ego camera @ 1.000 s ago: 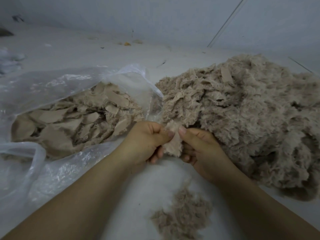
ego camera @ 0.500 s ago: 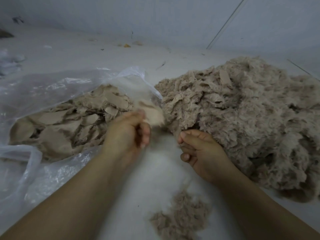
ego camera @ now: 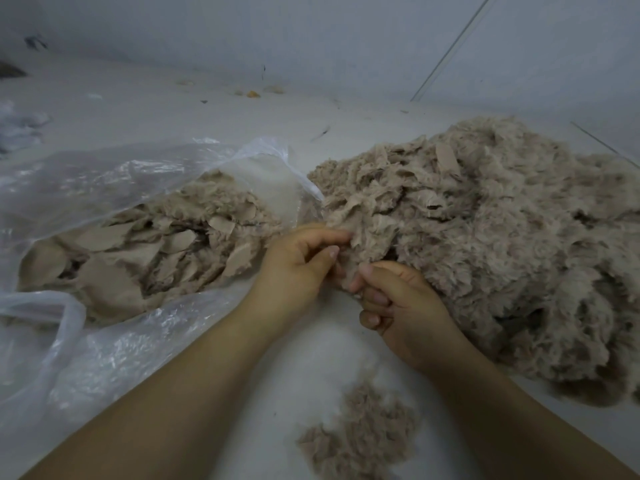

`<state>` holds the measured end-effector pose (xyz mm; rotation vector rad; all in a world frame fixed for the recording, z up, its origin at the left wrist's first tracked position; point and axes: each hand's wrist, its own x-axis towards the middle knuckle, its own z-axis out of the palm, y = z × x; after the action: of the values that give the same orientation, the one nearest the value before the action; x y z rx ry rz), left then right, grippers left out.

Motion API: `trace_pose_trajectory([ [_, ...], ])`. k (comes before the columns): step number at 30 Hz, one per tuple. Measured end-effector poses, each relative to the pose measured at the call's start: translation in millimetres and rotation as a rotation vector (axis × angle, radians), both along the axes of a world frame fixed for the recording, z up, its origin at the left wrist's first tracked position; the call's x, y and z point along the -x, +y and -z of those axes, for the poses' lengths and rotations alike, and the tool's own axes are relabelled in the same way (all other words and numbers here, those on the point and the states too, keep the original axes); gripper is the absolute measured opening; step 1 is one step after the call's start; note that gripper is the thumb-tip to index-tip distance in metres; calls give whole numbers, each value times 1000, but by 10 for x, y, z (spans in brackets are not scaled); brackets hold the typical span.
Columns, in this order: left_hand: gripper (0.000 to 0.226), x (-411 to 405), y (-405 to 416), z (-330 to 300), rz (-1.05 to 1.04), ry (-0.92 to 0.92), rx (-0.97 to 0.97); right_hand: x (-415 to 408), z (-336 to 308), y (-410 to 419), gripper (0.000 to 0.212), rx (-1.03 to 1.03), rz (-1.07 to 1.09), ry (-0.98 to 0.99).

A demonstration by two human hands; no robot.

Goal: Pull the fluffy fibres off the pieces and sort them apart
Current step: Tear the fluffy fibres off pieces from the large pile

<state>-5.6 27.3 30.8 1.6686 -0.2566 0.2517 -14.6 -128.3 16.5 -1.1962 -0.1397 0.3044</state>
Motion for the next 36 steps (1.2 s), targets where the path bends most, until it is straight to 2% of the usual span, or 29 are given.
trace_pose_trajectory([
  [3, 20, -10, 28, 49, -99, -69, 6, 0, -13, -17, 17, -61, -30, -13],
  [7, 23, -3, 25, 116, -157, -138, -213, -15, -23, -35, 32, -119, -58, -4],
  [9, 29, 33, 1, 118, -162, -104, -138, -18, -29, -43, 42, -146, -66, 12],
  [11, 21, 57, -2, 87, -103, -22, 36, -17, -33, -41, 45, -161, -47, 37],
  [13, 17, 53, 3, 71, -58, 85, 81, -17, -37, -27, 45, -163, -17, 63],
  [14, 16, 41, 15, 88, -67, 114, 42, -21, -35, -23, 40, -163, -5, 67],
  [17, 27, 27, 79, 134, -167, 86, -127, -15, -53, 12, 4, -167, 43, 66],
  [21, 30, 45, 180, 102, -262, -10, -223, -21, -45, 21, 10, -173, 95, 111],
  [25, 18, 67, 142, 69, -146, 8, -191, -25, -23, 44, 20, -77, 57, 87],
  [28, 25, 109, 106, 79, -125, -103, -402, -16, -11, 54, 11, -45, 14, 10],
  [29, 28, 111, 110, 82, -146, -148, -480, -12, -16, 55, 4, -46, 19, 12],
  [32, 24, 70, 182, 80, -304, -173, -626, -27, 4, 29, 18, -88, 82, 116],
  [34, 15, 38, 262, 64, -432, -142, -619, -36, 15, 29, 22, -121, 133, 165],
  [36, 17, 34, 308, 45, -508, -161, -605, -36, -3, 47, 23, -134, 157, 187],
])
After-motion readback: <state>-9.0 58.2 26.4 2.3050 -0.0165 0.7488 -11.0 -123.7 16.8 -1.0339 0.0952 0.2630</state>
